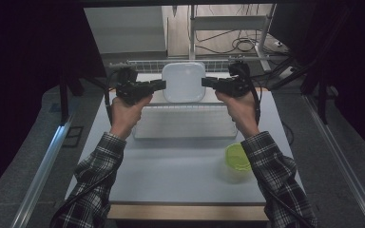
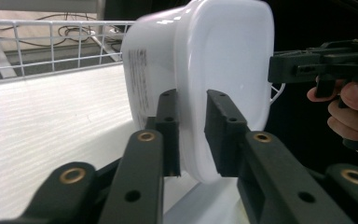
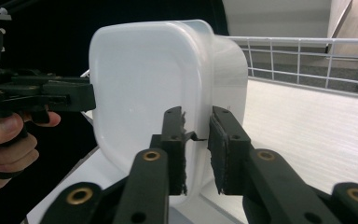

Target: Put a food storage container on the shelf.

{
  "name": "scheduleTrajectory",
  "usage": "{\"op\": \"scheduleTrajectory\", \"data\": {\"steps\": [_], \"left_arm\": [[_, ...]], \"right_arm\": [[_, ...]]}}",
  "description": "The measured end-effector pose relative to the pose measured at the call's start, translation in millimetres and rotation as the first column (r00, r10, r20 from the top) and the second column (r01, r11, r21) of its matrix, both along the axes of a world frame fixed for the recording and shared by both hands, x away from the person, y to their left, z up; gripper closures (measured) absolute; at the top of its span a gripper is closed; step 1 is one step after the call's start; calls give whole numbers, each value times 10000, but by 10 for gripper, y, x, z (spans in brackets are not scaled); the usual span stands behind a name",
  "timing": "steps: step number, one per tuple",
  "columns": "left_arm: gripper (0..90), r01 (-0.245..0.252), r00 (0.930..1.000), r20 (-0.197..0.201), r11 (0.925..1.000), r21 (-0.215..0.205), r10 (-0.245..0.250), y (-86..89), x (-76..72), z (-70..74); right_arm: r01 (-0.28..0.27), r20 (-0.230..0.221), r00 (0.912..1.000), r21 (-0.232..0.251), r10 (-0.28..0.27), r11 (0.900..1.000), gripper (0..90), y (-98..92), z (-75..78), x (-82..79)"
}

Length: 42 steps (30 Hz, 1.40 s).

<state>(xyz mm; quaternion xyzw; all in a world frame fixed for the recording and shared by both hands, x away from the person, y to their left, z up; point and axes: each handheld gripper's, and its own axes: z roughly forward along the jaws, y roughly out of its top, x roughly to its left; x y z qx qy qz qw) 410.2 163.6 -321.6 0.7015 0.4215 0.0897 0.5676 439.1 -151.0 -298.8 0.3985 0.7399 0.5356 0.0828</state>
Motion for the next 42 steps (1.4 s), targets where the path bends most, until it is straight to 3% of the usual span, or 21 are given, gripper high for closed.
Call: {"op": "scheduleTrajectory", "data": {"steps": [4,11,18,20,26,30,33,42], "left_arm": [[703,26,10000,56,9999,-108,-26,0,10,-11],[648,-251,9992,320,9990,359,239,-21,51,-13],[583,-301,9989,366,9989,353,288,-28,106,-38],[530,-388,9986,385,9968,703,362,-60,139,-59],[481,-441,9986,329,9977,513,424,-64,185,-91],[453,-503,9981,393,9976,480,484,-70,200,-97],[441,-646,9970,462,9965,529,622,-84,209,-93],[399,-1166,9910,735,9913,604,1121,-104,246,-109]], "right_arm": [[22,25,10000,-93,-22,10000,713,33,-5,15],[2,80,10000,-200,-1,9998,672,88,-8,49],[46,143,9999,-335,-41,9994,630,133,-21,95],[107,88,9999,-372,-104,9992,593,139,-36,119],[145,-187,9997,-46,-146,9999,557,110,-76,175],[355,124,9993,-282,-352,9990,546,130,-74,183],[743,565,9959,-713,-703,9947,546,193,-62,189],[995,779,9926,-753,-936,9922,518,244,-95,223]]}}
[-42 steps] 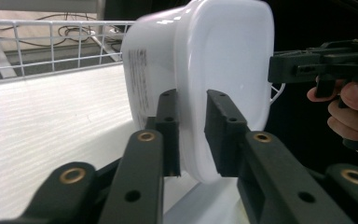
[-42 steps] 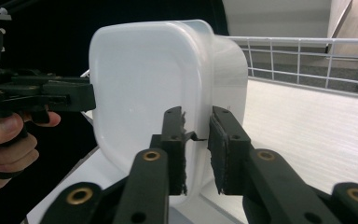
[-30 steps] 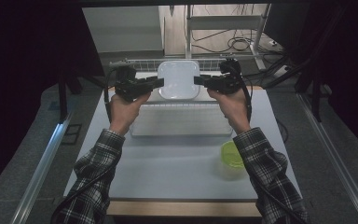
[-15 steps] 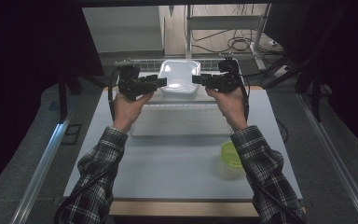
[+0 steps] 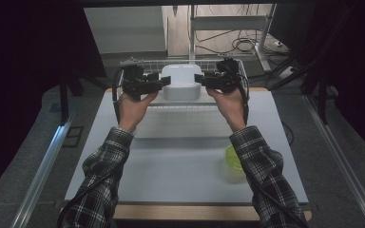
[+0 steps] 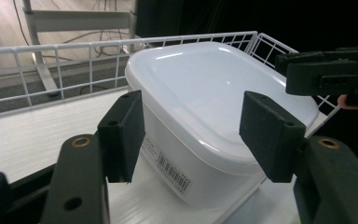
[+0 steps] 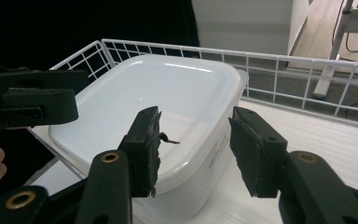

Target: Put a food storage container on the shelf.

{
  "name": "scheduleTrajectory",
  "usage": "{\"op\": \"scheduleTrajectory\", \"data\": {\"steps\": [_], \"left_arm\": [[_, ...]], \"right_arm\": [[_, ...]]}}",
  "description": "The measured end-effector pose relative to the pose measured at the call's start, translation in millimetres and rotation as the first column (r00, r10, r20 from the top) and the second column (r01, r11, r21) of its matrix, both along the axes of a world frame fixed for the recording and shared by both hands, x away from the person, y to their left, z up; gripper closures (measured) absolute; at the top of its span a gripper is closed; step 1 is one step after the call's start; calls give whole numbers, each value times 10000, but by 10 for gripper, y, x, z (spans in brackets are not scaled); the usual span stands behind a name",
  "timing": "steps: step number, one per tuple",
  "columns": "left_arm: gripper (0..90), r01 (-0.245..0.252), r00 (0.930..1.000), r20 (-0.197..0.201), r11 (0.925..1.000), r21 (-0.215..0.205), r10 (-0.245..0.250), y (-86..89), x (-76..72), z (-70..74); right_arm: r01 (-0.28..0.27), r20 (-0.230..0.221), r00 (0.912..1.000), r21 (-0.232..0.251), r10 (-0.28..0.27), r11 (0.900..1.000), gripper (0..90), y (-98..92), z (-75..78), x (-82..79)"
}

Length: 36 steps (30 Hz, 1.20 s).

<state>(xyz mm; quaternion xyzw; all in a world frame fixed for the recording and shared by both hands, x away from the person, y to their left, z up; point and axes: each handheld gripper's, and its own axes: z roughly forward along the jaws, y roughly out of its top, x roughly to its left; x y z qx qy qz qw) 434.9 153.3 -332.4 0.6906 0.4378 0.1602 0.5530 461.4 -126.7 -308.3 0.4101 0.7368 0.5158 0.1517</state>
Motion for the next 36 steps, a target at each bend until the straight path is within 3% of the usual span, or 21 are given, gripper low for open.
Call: {"op": "scheduleTrajectory", "data": {"steps": [7,12,20,24,32,36], "left_arm": [[337,-407,9980,494,9981,459,384,-5,-51,18],[272,3,9989,459,9998,200,-13,48,-131,44],[157,514,9964,652,9976,463,-543,80,-361,-34],[135,762,9950,616,9962,425,-787,92,-527,-137],[102,1135,9913,532,9868,1155,-1203,81,-791,-288],[83,1344,9892,432,9839,1179,-1403,85,-890,-364]], "right_arm": [[-81,295,9995,76,78,9999,460,-19,-3,-51],[-376,504,9981,169,367,9991,418,-84,14,-169],[-847,606,9946,100,840,9964,344,-142,-104,-382],[-1097,671,9917,-48,1098,9940,311,-153,-163,-492],[-1521,766,9850,-394,1548,9876,243,-160,-279,-671],[-1770,718,9811,-442,1799,9832,204,-173,-343,-746]]}}
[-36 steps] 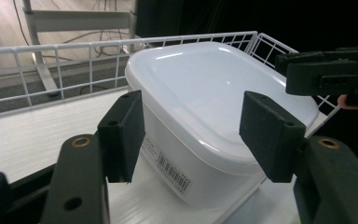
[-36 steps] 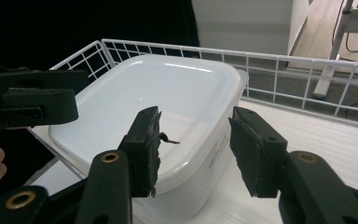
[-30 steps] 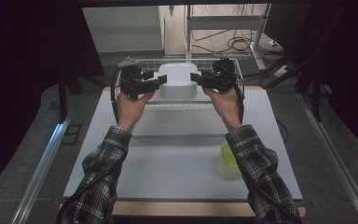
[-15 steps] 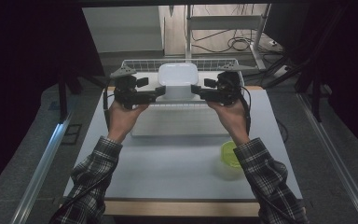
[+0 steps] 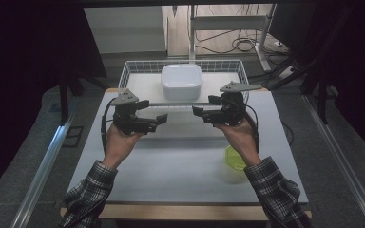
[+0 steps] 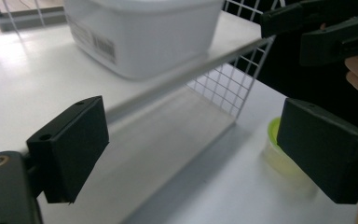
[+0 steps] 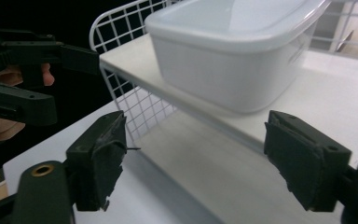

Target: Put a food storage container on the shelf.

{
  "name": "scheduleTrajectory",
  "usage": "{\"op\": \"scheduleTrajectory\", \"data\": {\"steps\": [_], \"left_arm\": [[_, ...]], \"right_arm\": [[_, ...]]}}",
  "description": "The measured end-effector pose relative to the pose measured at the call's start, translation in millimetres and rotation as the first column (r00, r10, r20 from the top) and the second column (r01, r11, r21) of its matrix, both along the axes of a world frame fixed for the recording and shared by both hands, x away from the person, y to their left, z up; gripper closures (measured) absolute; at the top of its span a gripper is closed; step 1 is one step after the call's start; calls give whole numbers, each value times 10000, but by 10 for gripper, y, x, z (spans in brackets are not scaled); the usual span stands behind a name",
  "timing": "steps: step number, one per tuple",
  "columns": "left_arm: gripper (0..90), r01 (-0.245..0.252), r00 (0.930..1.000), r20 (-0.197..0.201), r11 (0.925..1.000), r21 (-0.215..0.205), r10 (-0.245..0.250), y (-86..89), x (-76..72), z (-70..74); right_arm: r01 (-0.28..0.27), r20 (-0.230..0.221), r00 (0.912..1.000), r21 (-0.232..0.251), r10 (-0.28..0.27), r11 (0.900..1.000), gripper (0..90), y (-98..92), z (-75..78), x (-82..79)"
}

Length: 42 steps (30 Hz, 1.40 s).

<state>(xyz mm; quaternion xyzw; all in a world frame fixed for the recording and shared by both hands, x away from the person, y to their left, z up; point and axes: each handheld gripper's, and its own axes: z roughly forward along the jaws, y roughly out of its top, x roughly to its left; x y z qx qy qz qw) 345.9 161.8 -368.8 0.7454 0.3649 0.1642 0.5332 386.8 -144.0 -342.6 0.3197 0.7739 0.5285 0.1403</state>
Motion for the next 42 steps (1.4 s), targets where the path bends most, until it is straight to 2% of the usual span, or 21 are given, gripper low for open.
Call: {"op": "scheduleTrajectory", "data": {"steps": [3,4,6,8,10,11,14,19,22,24,31,35,38,42], "left_arm": [[63,145,9997,-179,9999,83,-143,12,-72,-80],[60,135,9995,-282,9995,277,-127,21,-117,-135],[59,148,9993,-339,9993,340,-137,33,-152,-178],[56,169,9992,-376,9994,287,-158,53,-193,-231],[55,177,9990,-408,9996,223,-167,73,-236,-288],[48,152,9992,-385,9996,238,-143,82,-268,-331],[43,25,9997,-263,9995,303,-17,104,-359,-454],[42,-62,9999,-107,9992,396,67,111,-446,-552],[51,-90,9999,97,9983,582,84,117,-520,-611],[53,-135,9996,238,9984,549,122,125,-564,-653],[69,-44,9996,285,9987,514,29,149,-698,-800],[80,102,9998,152,9993,359,-108,160,-762,-858],[80,74,9998,201,9980,627,-87,141,-813,-908],[79,13,9996,281,9950,1000,-41,141,-922,-1024]], "right_arm": [[-161,2,9999,-92,161,9998,181,-25,-61,-56],[-286,-69,9996,-111,285,9995,162,-50,-111,-88],[-307,-80,9995,-125,306,9995,156,-64,-131,-98],[-309,-183,9994,-141,307,9994,140,-125,-221,-141],[-309,-197,9993,-158,306,9994,137,-140,-242,-151],[-339,-358,9988,-168,333,9993,126,-183,-308,-183],[-363,-445,9984,-131,357,9993,115,-240,-394,-230],[-276,-328,9991,-340,265,9990,106,-307,-494,-310],[-209,-290,9994,-511,194,9985,99,-359,-566,-363],[-201,-308,9994,-582,184,9981,94,-386,-592,-380],[-204,-515,9985,-395,183,9990,80,-483,-690,-434],[-231,-656,9976,-240,215,9994,77,-551,-760,-478],[-198,-672,9976,-283,179,9994,77,-580,-792,-505],[83,-503,9987,-607,-114,9981,77,-606,-865,-565]]}}
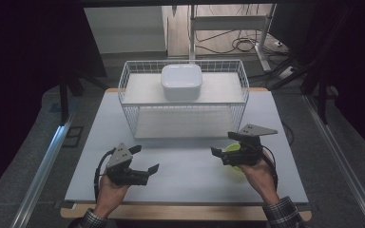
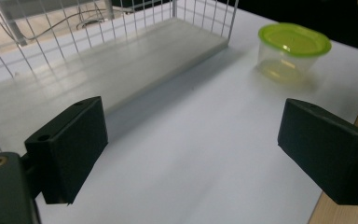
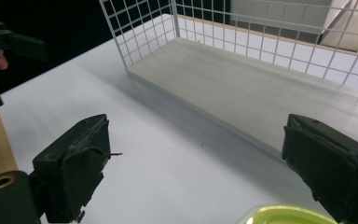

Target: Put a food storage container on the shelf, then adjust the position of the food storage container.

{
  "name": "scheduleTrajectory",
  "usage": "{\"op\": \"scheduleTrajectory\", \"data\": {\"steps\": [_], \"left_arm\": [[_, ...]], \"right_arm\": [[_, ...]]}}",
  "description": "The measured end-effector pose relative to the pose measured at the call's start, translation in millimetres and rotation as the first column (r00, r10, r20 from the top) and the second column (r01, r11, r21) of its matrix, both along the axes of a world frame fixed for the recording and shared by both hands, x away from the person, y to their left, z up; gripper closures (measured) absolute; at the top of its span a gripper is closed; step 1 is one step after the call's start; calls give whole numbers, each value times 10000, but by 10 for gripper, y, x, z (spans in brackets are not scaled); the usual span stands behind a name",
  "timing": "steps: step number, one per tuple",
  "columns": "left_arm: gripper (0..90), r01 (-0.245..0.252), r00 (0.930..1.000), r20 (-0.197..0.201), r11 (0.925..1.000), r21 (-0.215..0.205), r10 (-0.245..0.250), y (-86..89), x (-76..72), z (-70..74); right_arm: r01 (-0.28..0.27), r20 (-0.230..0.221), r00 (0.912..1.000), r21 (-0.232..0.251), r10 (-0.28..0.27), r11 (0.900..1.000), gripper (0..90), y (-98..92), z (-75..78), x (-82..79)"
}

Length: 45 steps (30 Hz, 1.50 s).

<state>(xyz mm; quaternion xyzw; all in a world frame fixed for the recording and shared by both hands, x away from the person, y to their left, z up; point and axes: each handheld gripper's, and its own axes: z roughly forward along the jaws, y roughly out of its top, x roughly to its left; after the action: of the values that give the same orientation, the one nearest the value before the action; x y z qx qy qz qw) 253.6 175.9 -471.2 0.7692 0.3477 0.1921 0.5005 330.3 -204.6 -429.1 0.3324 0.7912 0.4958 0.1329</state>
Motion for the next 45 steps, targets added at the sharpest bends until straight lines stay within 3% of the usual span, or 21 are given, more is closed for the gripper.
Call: {"op": "scheduleTrajectory", "data": {"steps": [7,12,24,27,36,39,40,45], "left_arm": [[78,-288,9990,-329,9995,135,292,88,-110,-167],[78,-458,9983,-347,9988,180,464,131,-171,-220],[59,-261,9987,-410,9931,1140,310,25,-260,-401],[56,-209,9986,-446,9900,1397,274,1,-275,-432],[55,-220,9977,-610,9894,1433,310,7,-267,-462],[55,-213,9978,-595,9893,1443,301,4,-263,-464],[55,-206,9977,-616,9893,1442,297,5,-262,-466],[56,-214,9973,-668,9904,1364,307,14,-257,-467]], "right_arm": [[231,22,9997,-129,-230,9996,78,-29,-96,-91],[350,-85,9993,-413,-353,9985,77,-65,-207,-186],[620,365,9976,-910,-589,9939,72,-169,-387,-378],[555,385,9979,-1221,-511,9910,70,-185,-452,-414],[611,138,9981,-1643,-596,9845,69,-212,-530,-425],[832,-6,9964,-1872,-848,9788,39,-227,-539,-401],[935,-43,9953,-2126,-966,9727,29,-236,-548,-380],[1158,-157,9925,-2026,-1215,9724,61,-276,-518,-350]]}}
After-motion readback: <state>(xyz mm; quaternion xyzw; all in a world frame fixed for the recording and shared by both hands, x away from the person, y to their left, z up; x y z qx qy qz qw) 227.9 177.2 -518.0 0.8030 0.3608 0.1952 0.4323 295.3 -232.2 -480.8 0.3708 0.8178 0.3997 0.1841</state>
